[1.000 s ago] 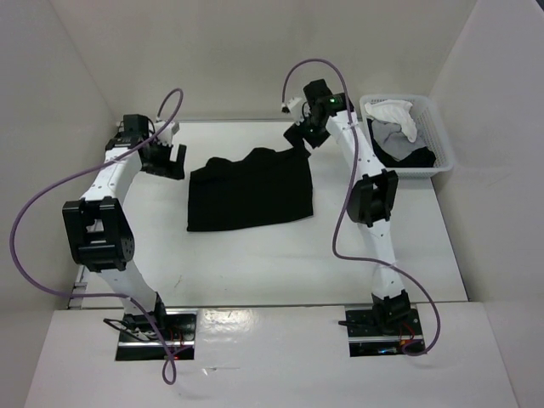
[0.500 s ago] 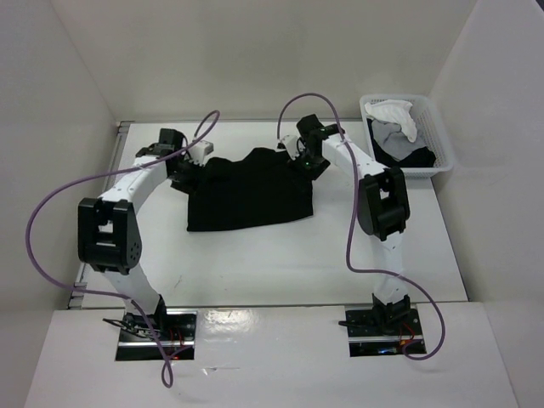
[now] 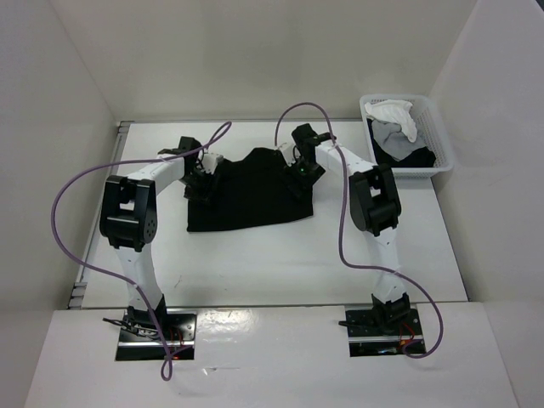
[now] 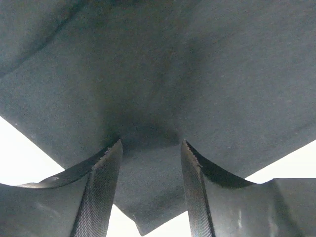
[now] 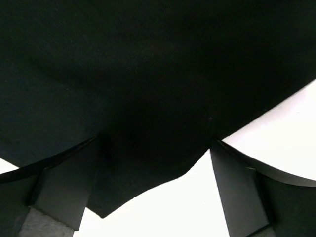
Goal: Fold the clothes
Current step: Fold the tank top
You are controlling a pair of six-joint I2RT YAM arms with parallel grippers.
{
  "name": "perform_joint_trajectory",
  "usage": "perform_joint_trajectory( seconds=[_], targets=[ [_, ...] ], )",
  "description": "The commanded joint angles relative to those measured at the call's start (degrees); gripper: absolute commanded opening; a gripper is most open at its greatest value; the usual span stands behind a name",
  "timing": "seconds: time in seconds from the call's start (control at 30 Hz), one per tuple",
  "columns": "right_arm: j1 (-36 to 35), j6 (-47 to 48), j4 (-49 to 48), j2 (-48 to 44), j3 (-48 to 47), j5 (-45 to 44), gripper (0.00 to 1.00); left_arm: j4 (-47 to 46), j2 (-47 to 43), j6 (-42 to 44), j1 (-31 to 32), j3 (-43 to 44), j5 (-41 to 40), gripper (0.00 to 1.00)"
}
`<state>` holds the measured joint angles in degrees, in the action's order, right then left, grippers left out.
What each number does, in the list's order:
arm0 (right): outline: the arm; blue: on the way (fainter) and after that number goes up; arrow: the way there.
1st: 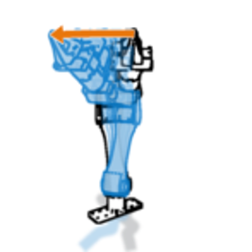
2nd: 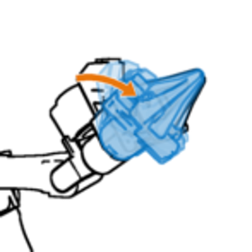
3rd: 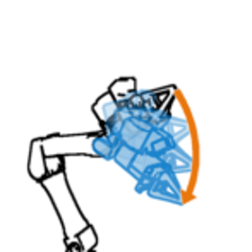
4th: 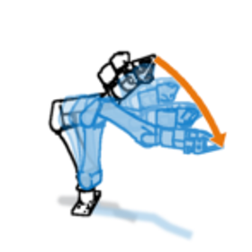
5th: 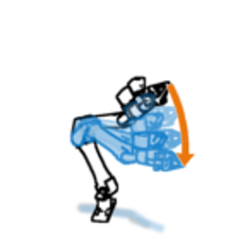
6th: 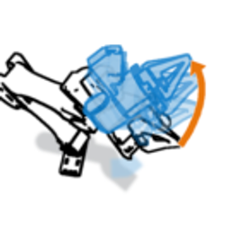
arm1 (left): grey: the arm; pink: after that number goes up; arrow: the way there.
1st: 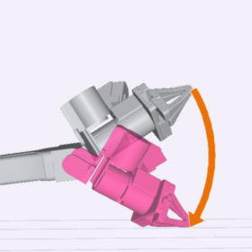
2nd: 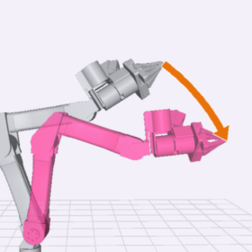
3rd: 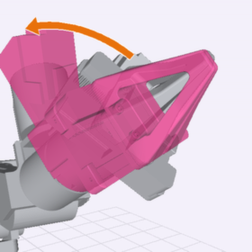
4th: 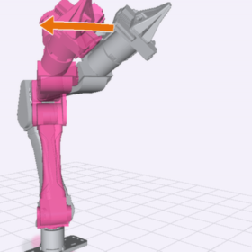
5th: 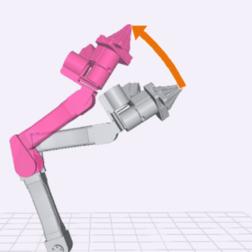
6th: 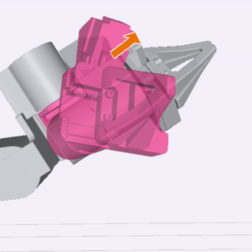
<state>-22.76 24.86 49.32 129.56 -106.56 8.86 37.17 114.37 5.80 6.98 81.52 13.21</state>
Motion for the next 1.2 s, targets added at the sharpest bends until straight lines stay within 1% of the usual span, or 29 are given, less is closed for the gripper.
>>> perform_joint_trajectory(
  seconds=[0.0,0.03,0.07,0.1,0.13,0.17,0.2,0.23,0.27,0.3,0.33,0.4,0.43,0.5,0.53,0.63,0.77,0.87,0.93,1.07,1.13,1.17],
  targets=[
    [-1.1,-1.0,-3.3,-0.4,2.4,0.8,0.95,1.6,0.7,-1.2,0.3,0.4,-1.5,0.58],
    [-1.1,-1.0,-3.3,-0.4,2.4,0.8,0.93,2.1,0.7,-1.2,0.3,0.4,-2.1,0.56],
    [-1.1,-0.4,-3.3,-0.4,3.3,0.8,0.89,2.7,0.7,-1.2,0.3,0.4,-2.1,0.52],
    [-1.1,-0.4,-2.5,-0.4,4.0,1.6,0.83,2.7,0.7,-1.2,0.3,-0.3,-2.1,0.5],
    [-1.1,-0.4,-2.5,-0.4,4.0,2.2,0.8,2.7,0.7,-1.2,0.3,-0.3,-2.1,0.48],
    [-1.1,0.3,-1.8,-0.9,5.7,2.9,0.72,3.4,0.7,-1.2,0.3,-0.9,-2.7,0.43],
    [-1.1,0.3,-1.8,-0.9,6.6,3.6,0.67,4.0,0.7,-1.2,0.3,-1.6,-2.7,0.4],
    [-1.1,0.3,-1.8,-1.5,8.5,3.6,0.54,4.6,1.3,-1.2,0.9,-1.6,-3.4,0.37],
    [-1.1,0.3,-1.8,-1.5,9.5,3.6,0.45,5.3,1.3,-1.2,0.9,-1.6,-4.1,0.34],
    [-1.1,0.8,-1.8,-2.2,10.5,3.6,0.31,5.3,1.3,-1.2,0.9,-2.3,-4.1,0.26],
    [-1.1,0.8,-1.2,-2.2,12.4,3.6,0.19,5.9,1.3,-1.2,0.9,-3.1,-4.1,0.22],
    [-1.1,1.3,-1.2,-4.5,14.8,3.6,0.09,6.5,0.8,-0.7,1.5,-4.9,-4.1,0.16],
    [-1.1,1.3,-1.2,-5.3,17.1,3.6,0.08,6.5,0.1,0.0,1.5,-5.4,-4.1,0.1],
    [-1.1,1.9,0.1,-7.4,19.2,3.6,0.07,8.4,-0.6,1.4,2.6,-6.3,-3.5,0.07],
    [-1.1,3.2,1.0,-8.0,20.9,4.3,0.07,9.1,-1.2,2.0,2.6,-6.3,-2.9,0.07],
    [-1.1,5.4,4.6,-9.9,24.0,4.8,0.07,11.7,-2.6,4.5,5.3,-7.6,-1.4,0.07],
    [-3.2,7.8,8.2,-11.4,27.2,4.8,0.07,15.3,-3.9,8.3,9.4,-9.6,-0.8,0.06],
    [-5.3,9.7,11.6,-12.0,29.5,4.8,0.07,17.6,-4.4,9.8,11.1,-11.9,-0.3,0.06],
    [-5.9,10.4,13.1,-12.5,30.1,5.5,0.07,18.3,-4.4,10.5,11.1,-12.7,0.8,0.05],
    [-6.9,11.6,14.7,-13.0,32.1,5.5,0.07,20.0,-5.5,11.1,11.7,-12.0,1.5,0.05],
    [-6.9,11.6,14.8,-13.6,32.1,5.5,0.08,20.6,-5.5,11.1,11.7,-12.0,1.5,0.11],
    [-6.9,11.6,14.8,-14.5,32.1,5.5,0.13,20.6,-5.5,11.1,11.7,-12.0,2.0,0.14]
  ],
)
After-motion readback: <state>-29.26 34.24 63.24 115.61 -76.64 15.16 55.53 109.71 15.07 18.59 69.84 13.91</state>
